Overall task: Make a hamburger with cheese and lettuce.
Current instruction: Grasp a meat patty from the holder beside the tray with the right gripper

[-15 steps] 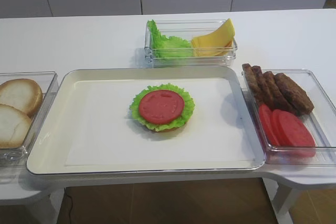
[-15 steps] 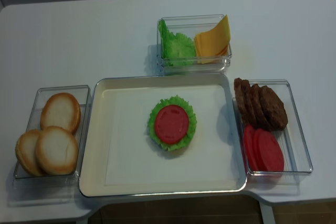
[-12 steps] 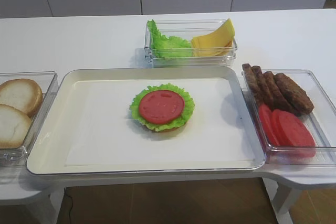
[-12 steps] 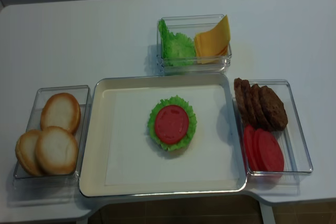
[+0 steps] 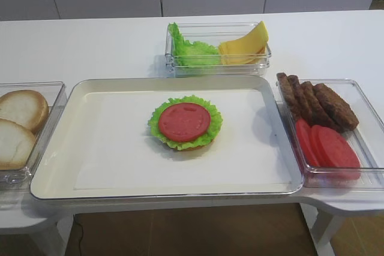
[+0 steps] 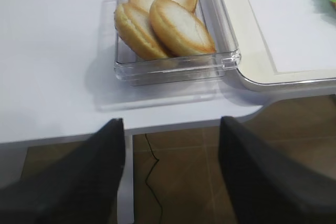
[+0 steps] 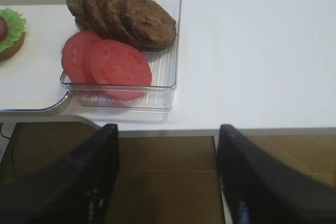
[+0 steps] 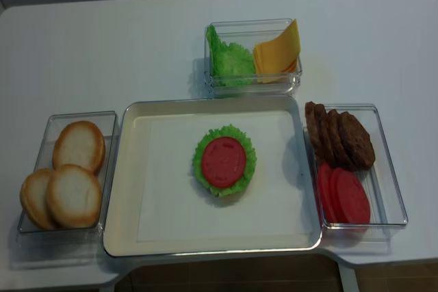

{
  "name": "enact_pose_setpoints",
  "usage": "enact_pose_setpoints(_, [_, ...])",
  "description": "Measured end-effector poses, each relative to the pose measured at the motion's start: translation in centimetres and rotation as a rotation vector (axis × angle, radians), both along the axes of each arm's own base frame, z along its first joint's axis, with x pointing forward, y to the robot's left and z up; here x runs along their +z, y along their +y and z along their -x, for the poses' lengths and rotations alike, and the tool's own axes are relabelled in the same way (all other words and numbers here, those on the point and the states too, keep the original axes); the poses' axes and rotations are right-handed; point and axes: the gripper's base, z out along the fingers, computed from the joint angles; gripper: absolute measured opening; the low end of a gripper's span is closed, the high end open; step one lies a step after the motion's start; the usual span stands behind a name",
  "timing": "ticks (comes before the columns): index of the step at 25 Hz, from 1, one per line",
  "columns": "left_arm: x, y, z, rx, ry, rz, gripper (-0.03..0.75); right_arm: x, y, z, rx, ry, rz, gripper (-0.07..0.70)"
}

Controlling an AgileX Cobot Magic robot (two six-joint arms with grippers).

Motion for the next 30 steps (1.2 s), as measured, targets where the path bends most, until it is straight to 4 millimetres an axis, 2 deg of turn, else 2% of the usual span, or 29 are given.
enact_pose_setpoints(25, [0.0,0.0,0.0,0.0,0.0,0.0,0.423,0.0,0.1,0.0,0.007,-0.001,-0.014,0.447])
enact_pose_setpoints(27, [0.0,0.0,0.0,0.0,0.0,0.0,0.423,0.5,0.2,-0.1,0.011,-0.04,-0.031,0.447])
enact_pose_setpoints(30, [0.0,0.0,0.0,0.0,0.0,0.0,0.423,2.4,0.4,-0.1,0.0,-0.189,-0.111,0.447])
